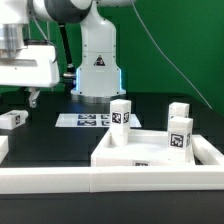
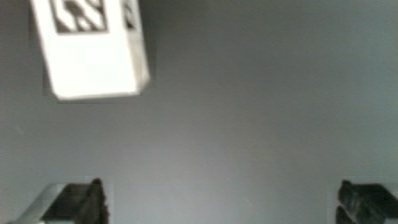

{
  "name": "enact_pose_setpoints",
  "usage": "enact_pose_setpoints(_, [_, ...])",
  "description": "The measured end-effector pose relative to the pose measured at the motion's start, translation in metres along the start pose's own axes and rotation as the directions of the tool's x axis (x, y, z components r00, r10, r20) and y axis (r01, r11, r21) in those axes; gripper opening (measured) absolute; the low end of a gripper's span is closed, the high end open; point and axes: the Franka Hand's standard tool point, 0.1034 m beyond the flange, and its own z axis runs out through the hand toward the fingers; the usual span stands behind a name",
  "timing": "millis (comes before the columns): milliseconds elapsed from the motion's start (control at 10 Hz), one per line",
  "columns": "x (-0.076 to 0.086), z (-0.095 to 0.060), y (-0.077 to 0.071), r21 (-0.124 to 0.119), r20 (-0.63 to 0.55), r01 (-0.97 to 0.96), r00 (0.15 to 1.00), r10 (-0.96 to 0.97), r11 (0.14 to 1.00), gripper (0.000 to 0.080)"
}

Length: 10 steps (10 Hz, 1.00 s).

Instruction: Assemble square table

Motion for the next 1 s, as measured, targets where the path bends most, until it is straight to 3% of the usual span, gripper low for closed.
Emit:
enact_pose_setpoints(200, [0.006,-0.001,-0.009,0.025,0.102,0.014,0.995,-0.016,1.000,0.0648])
enact_pose_setpoints(300, [0.002,0.001,-0.012,0.048,0.198,0.014,0.980,-0.023,0.999,0.0648])
enact_pose_setpoints(400, [0.001,0.002,-0.011,0.054,0.268,0.006,0.963,-0.020,0.999,0.0648])
enact_pose_setpoints(600, [0.001,0.007,0.014,0.033,0.423,-0.010,0.906,-0.005,0.999,0.0648])
enact_pose_setpoints(900, [-0.001,0.012,0.016,0.038,0.571,-0.029,0.821,0.002,0.999,0.0648])
enact_pose_setpoints(1000, [-0.001,0.019,0.027,0.032,0.596,-0.031,0.803,0.006,0.999,0.0648])
